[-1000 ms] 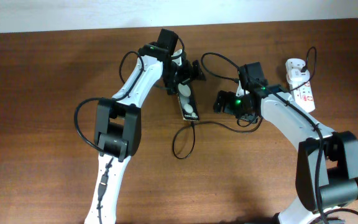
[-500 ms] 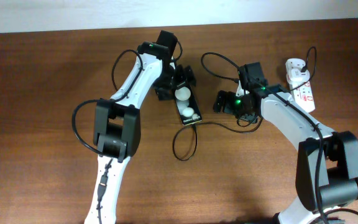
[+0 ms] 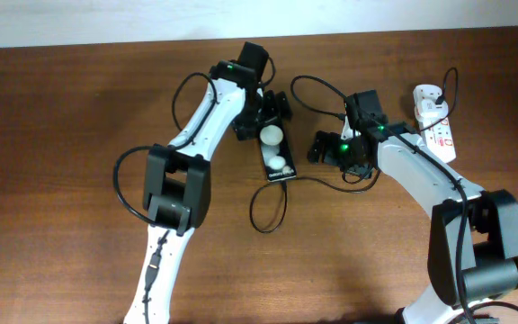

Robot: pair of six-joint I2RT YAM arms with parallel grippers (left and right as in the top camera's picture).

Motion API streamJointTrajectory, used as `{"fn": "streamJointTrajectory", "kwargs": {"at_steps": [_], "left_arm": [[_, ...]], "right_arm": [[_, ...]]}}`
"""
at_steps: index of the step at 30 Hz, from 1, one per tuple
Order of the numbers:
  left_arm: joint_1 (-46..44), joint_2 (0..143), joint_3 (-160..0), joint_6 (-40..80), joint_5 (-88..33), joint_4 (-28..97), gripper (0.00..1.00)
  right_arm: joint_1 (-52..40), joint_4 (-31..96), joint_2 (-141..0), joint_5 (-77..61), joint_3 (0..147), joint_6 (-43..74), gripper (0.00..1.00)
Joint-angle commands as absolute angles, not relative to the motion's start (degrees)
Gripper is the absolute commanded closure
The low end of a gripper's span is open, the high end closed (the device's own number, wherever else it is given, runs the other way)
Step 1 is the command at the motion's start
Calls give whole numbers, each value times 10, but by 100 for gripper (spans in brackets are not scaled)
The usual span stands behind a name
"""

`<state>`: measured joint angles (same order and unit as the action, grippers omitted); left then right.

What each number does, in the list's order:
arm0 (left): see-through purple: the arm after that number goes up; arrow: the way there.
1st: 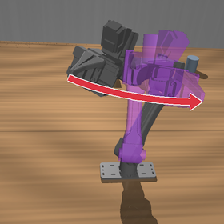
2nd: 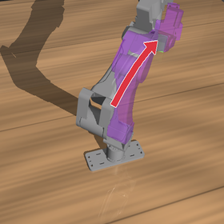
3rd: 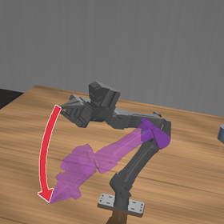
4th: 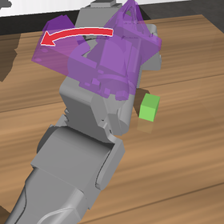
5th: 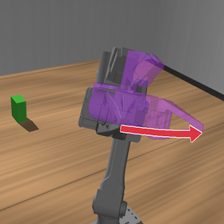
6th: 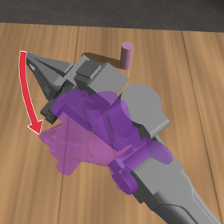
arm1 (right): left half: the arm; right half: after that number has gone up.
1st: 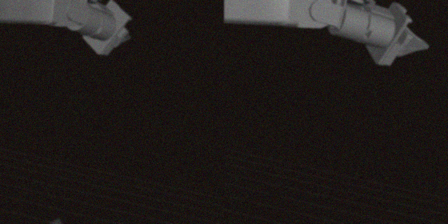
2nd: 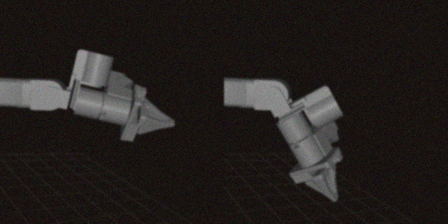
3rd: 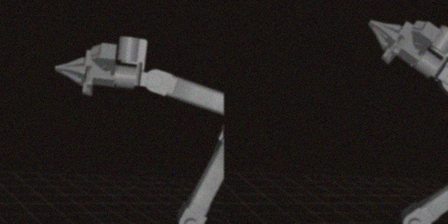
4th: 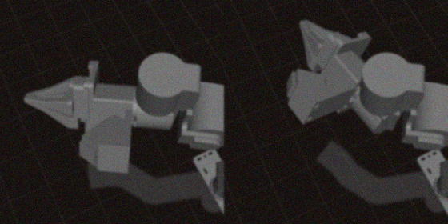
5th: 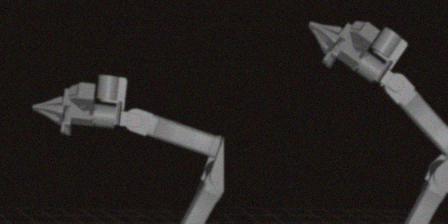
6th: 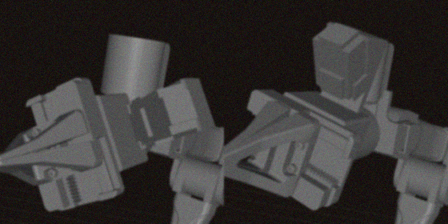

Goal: Plug charger to phone and switch on socket
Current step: 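Lay the phone flat, screen up, and open the left gripper, then raise the left gripper up and away from the phone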

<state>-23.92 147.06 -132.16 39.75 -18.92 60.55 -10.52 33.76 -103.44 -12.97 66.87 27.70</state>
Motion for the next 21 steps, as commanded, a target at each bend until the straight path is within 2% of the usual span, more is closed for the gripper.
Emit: {"fn": "streamJointTrajectory", "kwargs": {"at_steps": [1,11,15,21], "left_arm": [[-258,1491,-1329,399,-206,597,1],[-225,1491,-1338,398,-171,590,1],[-192,1491,-1414,379,-227,597,1],[-142,1491,-1577,306,-178,764,1]], "right_arm": [[-104,336,-1019,-133,667,279,1],[-104,338,-1019,-138,667,273,1],[-104,338,-1019,-144,667,272,1],[-104,341,-1019,-147,667,273,1]]}}
